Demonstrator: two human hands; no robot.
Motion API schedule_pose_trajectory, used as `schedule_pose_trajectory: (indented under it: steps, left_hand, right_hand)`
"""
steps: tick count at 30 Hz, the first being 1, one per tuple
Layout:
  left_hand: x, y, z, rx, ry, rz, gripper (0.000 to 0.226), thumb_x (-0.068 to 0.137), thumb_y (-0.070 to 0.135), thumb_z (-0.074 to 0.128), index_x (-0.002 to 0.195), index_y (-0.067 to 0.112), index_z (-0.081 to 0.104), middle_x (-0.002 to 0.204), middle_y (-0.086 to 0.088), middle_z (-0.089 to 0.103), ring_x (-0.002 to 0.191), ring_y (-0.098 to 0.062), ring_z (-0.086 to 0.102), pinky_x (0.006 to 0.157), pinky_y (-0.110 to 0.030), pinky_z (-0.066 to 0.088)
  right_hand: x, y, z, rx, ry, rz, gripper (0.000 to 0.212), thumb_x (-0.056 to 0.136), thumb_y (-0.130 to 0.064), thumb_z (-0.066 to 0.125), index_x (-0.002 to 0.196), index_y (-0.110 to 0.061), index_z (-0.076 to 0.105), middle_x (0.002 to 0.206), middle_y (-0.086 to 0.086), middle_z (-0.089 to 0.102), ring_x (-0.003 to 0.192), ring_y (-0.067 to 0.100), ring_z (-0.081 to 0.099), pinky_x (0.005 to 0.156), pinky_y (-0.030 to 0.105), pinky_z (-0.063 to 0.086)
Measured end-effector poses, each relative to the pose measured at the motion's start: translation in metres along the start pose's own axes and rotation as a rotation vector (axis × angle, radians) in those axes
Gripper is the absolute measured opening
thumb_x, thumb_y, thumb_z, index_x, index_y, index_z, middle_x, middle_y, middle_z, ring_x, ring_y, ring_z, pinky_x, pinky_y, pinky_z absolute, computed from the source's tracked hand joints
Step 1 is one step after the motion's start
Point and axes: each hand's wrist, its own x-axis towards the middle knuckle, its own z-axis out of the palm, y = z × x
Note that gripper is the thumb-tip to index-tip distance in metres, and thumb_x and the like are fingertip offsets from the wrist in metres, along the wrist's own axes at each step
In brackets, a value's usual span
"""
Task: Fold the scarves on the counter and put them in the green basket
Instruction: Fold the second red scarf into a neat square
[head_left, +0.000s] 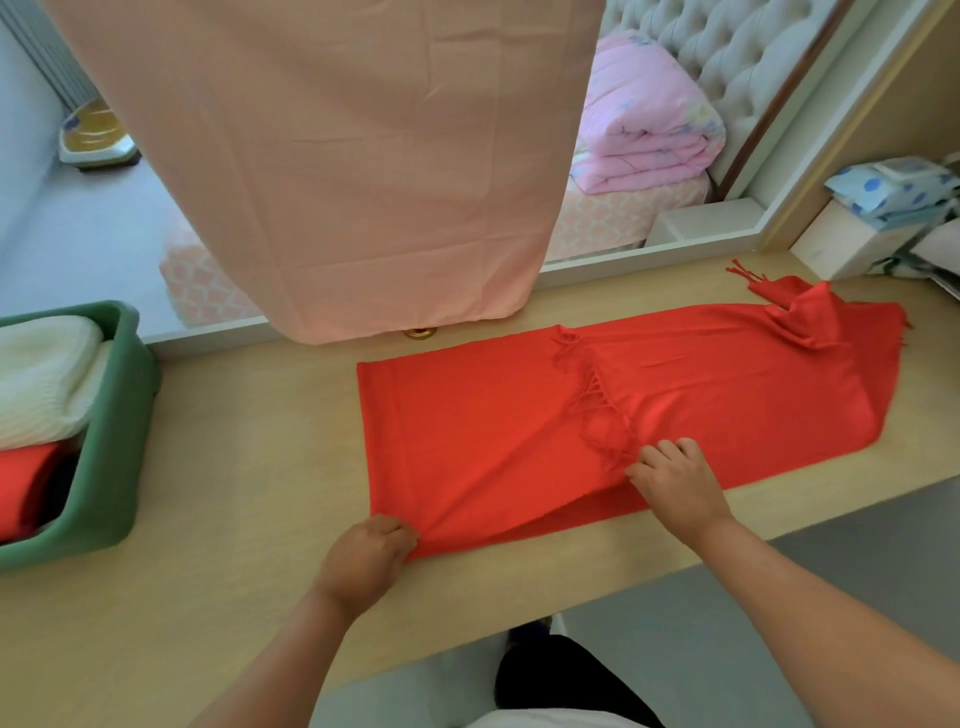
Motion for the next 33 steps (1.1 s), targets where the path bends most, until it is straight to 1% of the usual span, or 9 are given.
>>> schedule_pose_trajectory:
  steps: [7, 11, 13, 16, 20, 23, 26, 29, 33]
  left_hand:
    - [0.016, 0.02, 0.001, 0.109, -0.015, -0.064, 0.033, 0.087, 0.035, 0.044, 0.062, 0.022, 0.061, 0.069, 0.003, 0.054, 0.066, -0.021, 0.054, 0.06, -0.036, 0.051]
    - [0.039, 0.035, 0.017, -0.051, -0.059, -0.255, 0.035, 0.096, 0.033, 0.049, 0.122, 0.014, 0.062, 0.125, -0.005, 0.058, 0.116, -0.027, 0.055, 0.097, -0.038, 0.048]
    - [0.034, 0.033, 0.029, -0.049, -0.23, -0.357, 0.064, 0.097, 0.042, 0.049, 0.152, 0.014, 0.032, 0.16, -0.005, 0.025, 0.147, -0.028, 0.024, 0.118, -0.04, 0.029]
    - [0.016, 0.025, 0.034, 0.025, -0.334, -0.404, 0.087, 0.085, 0.07, 0.026, 0.155, 0.021, 0.014, 0.161, -0.004, 0.007, 0.15, -0.034, 0.008, 0.121, -0.046, 0.02]
    - [-0.005, 0.006, 0.014, 0.055, -0.463, -0.437, 0.105, 0.063, 0.083, 0.014, 0.152, 0.032, -0.01, 0.159, 0.006, -0.014, 0.149, -0.036, -0.012, 0.122, -0.045, 0.004]
    - [-0.023, -0.005, -0.002, 0.011, -0.446, -0.514, 0.099, 0.064, 0.071, 0.025, 0.156, 0.035, 0.012, 0.163, 0.007, -0.008, 0.15, -0.033, -0.012, 0.122, -0.047, 0.006]
    - [-0.03, -0.005, -0.006, 0.1, -0.27, -0.614, 0.069, 0.078, 0.052, 0.032, 0.136, 0.022, 0.052, 0.157, -0.007, 0.033, 0.146, -0.037, 0.022, 0.116, -0.054, 0.023]
    - [-0.009, 0.011, -0.002, 0.099, -0.124, -0.53, 0.053, 0.083, 0.046, 0.036, 0.115, 0.015, 0.065, 0.136, -0.015, 0.057, 0.128, -0.038, 0.05, 0.101, -0.051, 0.044]
    - [0.04, 0.062, 0.014, -0.013, -0.093, -0.247, 0.05, 0.095, 0.04, 0.037, 0.136, 0.017, 0.054, 0.152, -0.006, 0.041, 0.14, -0.027, 0.04, 0.111, -0.04, 0.039]
  right_hand:
    - [-0.012, -0.02, -0.016, 0.098, -0.224, 0.093, 0.021, 0.07, -0.037, 0.056, 0.063, -0.019, 0.064, 0.076, 0.004, 0.052, 0.076, 0.027, 0.048, 0.071, 0.042, 0.037]
    - [0.015, -0.051, -0.023, 0.274, -0.219, 0.082, 0.019, 0.078, -0.028, 0.056, 0.092, -0.018, 0.063, 0.107, 0.01, 0.059, 0.095, 0.032, 0.058, 0.08, 0.045, 0.045]
    - [0.024, -0.066, -0.013, 0.356, -0.352, 0.054, 0.039, 0.089, -0.024, 0.056, 0.128, -0.02, 0.057, 0.147, 0.014, 0.043, 0.13, 0.033, 0.048, 0.098, 0.047, 0.045]
    - [0.017, -0.079, -0.002, 0.418, -0.576, 0.145, 0.059, 0.103, -0.033, 0.042, 0.157, -0.03, 0.019, 0.166, 0.006, -0.001, 0.152, 0.026, 0.007, 0.117, 0.049, 0.026]
    - [0.006, -0.085, -0.002, 0.347, -0.485, 0.097, 0.06, 0.095, -0.053, 0.044, 0.151, -0.032, 0.034, 0.153, 0.002, 0.033, 0.136, 0.022, 0.035, 0.105, 0.042, 0.034]
    - [0.008, -0.094, -0.006, 0.376, -0.389, 0.001, 0.06, 0.087, -0.059, 0.03, 0.134, -0.032, 0.054, 0.124, -0.005, 0.051, 0.111, 0.017, 0.05, 0.094, 0.037, 0.037]
    - [0.016, -0.102, -0.01, 0.507, -0.212, 0.023, 0.043, 0.087, -0.048, 0.037, 0.11, -0.028, 0.067, 0.105, -0.006, 0.053, 0.098, 0.017, 0.053, 0.087, 0.039, 0.046]
    - [0.021, -0.107, -0.01, 0.598, -0.09, 0.206, 0.031, 0.088, -0.021, 0.058, 0.118, -0.022, 0.062, 0.124, 0.004, 0.053, 0.111, 0.026, 0.053, 0.09, 0.043, 0.049]
    - [0.013, -0.101, -0.002, 0.631, -0.263, 0.276, 0.056, 0.101, -0.016, 0.041, 0.154, -0.019, 0.027, 0.161, 0.009, 0.023, 0.148, 0.026, 0.022, 0.117, 0.046, 0.029]
